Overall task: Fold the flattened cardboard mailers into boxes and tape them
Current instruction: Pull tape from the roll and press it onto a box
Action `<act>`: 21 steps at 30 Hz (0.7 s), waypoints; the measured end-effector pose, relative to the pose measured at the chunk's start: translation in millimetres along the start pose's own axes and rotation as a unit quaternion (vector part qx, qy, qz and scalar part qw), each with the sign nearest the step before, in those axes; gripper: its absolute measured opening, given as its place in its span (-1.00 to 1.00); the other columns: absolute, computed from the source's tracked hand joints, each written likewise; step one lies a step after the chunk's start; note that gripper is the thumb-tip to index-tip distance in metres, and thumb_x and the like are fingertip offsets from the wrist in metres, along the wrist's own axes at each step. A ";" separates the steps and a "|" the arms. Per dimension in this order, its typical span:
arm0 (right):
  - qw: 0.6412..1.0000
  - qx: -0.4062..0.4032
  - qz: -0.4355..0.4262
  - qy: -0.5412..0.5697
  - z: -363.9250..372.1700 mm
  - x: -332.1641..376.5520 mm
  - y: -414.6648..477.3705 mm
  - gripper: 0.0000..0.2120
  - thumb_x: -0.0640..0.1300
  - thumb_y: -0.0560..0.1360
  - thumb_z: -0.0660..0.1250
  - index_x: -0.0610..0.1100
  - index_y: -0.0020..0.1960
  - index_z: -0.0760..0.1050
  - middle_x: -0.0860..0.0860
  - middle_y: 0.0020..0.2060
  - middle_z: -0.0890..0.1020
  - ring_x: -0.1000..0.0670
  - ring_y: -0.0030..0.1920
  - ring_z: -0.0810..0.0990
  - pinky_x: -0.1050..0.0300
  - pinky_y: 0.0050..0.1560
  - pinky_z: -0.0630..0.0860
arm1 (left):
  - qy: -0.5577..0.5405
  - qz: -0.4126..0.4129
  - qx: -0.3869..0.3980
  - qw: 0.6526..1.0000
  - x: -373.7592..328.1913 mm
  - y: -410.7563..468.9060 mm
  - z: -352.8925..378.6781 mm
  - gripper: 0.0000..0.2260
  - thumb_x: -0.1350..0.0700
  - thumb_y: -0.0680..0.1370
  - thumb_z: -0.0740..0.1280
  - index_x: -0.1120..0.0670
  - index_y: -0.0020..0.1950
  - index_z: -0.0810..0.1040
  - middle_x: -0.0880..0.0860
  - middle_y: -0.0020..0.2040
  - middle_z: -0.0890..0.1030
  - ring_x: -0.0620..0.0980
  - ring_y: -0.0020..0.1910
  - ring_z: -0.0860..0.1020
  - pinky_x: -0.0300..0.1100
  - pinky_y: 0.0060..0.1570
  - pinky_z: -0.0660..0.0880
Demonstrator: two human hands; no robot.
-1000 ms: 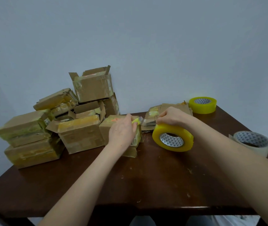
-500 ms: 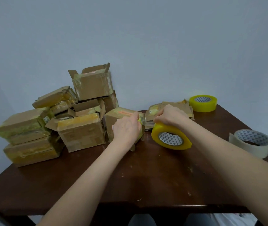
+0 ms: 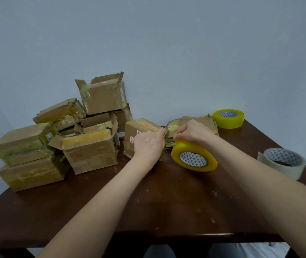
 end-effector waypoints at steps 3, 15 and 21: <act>1.000 -0.001 -0.009 0.024 -1.7 -3.4 -0.9 -0.96 0.10 0.34 0.41 0.19 -0.28 0.61 0.06 0.07 0.66 -0.05 0.07 0.57 -0.06 0.14 0.54 | -0.003 0.001 0.002 1.000 -2.4 -0.9 -1.0 -0.84 0.12 0.63 0.12 -0.03 0.15 0.42 0.00 -0.25 0.49 0.10 -0.29 0.44 -0.22 -0.47 0.15; 0.977 -0.034 -0.018 0.210 -14.2 -15.3 -12.5 -0.81 -0.07 0.45 0.45 -0.05 0.06 0.68 -0.01 0.23 0.58 -0.07 0.29 0.45 0.01 0.28 0.42 | -0.033 -0.038 0.016 0.999 22.9 -18.2 1.2 -0.84 0.05 0.61 0.16 0.02 0.16 0.41 0.01 -0.22 0.49 0.10 -0.23 0.48 -0.16 -0.32 0.32; 0.972 -0.069 -0.027 0.222 -24.5 -22.2 -18.1 -0.93 -0.04 0.46 0.44 0.02 -0.06 0.66 0.00 0.15 0.61 -0.05 0.18 0.51 -0.02 0.19 0.50 | -0.102 -0.042 -0.038 0.993 11.2 -42.8 9.1 -0.83 -0.04 0.62 0.11 0.00 0.10 0.39 -0.03 -0.20 0.58 0.02 -0.25 0.57 -0.15 -0.33 0.49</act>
Point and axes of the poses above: each hand's wrist, its own y-axis towards the middle knuckle, its own z-axis out of the palm, x = y × z, the point moved 6 cm from there along y, towards the middle knuckle
